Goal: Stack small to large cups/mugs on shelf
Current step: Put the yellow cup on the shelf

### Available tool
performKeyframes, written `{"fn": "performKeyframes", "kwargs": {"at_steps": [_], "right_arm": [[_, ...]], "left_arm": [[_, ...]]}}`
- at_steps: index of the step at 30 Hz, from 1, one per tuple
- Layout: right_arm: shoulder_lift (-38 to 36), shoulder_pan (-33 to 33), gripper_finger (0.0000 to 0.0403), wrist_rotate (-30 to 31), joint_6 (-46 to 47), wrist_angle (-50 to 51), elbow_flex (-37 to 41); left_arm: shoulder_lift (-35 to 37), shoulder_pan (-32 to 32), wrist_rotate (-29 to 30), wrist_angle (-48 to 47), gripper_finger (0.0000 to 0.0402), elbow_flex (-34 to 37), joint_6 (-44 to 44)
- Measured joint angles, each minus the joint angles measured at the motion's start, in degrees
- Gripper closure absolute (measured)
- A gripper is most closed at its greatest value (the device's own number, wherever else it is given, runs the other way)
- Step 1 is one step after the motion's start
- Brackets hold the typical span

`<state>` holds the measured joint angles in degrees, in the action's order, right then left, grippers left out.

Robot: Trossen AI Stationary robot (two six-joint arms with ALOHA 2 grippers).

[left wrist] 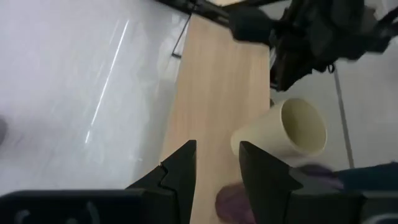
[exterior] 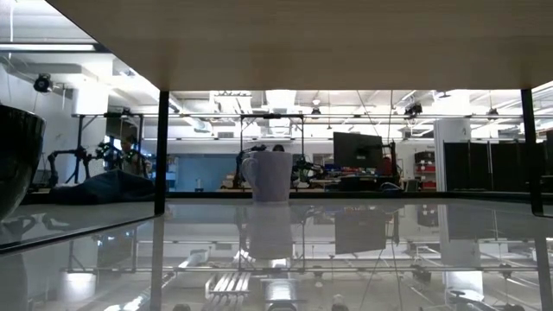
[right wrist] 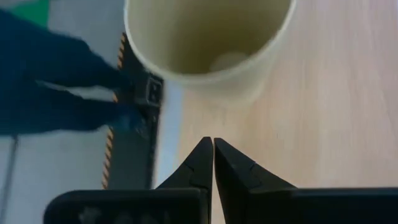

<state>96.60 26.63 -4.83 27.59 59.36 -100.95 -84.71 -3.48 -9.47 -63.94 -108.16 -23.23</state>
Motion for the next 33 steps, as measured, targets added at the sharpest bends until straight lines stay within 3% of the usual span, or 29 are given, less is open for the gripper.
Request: {"fn": "performKeyframes", "kwargs": {"at_steps": [11, 17, 24, 33], "right_arm": [[0.5, 3.37, 0.0394, 6.77, 20.79, -3.7, 0.24], [2.5, 5.79, 0.0394, 9.41, 30.19, -8.12, 0.26], [4.99, 7.37, 0.0394, 13.07, 34.87, -9.43, 0.29], [6.13, 6.35, 0.0394, 16.99, 35.55, -9.26, 0.26]], "left_arm": [[14.54, -1.53, 0.42, 1.34, 0.0295, 14.46, -0.58], [23.92, -2.79, 1.1, 8.59, 0.0295, 24.71, -3.41], [31.61, -2.99, 1.24, 14.05, 0.0295, 33.08, -5.01], [34.54, -3.0, 1.22, 14.35, 0.0295, 36.33, -6.41]]}}
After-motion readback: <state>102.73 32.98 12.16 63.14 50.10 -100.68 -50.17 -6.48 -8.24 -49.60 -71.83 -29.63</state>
